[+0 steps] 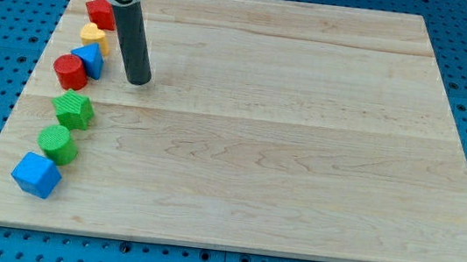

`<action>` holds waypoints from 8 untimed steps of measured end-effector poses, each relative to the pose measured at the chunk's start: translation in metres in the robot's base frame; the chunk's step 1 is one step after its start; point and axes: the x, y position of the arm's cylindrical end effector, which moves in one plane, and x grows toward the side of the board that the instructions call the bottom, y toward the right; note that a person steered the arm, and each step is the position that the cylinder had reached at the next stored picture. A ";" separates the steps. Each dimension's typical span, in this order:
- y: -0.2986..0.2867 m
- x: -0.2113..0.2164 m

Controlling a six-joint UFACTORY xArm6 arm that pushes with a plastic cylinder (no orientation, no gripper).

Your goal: Point your arm at green star

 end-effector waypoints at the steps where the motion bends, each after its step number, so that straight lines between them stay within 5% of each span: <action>1: 0.007 0.001; 8: -0.018 0.021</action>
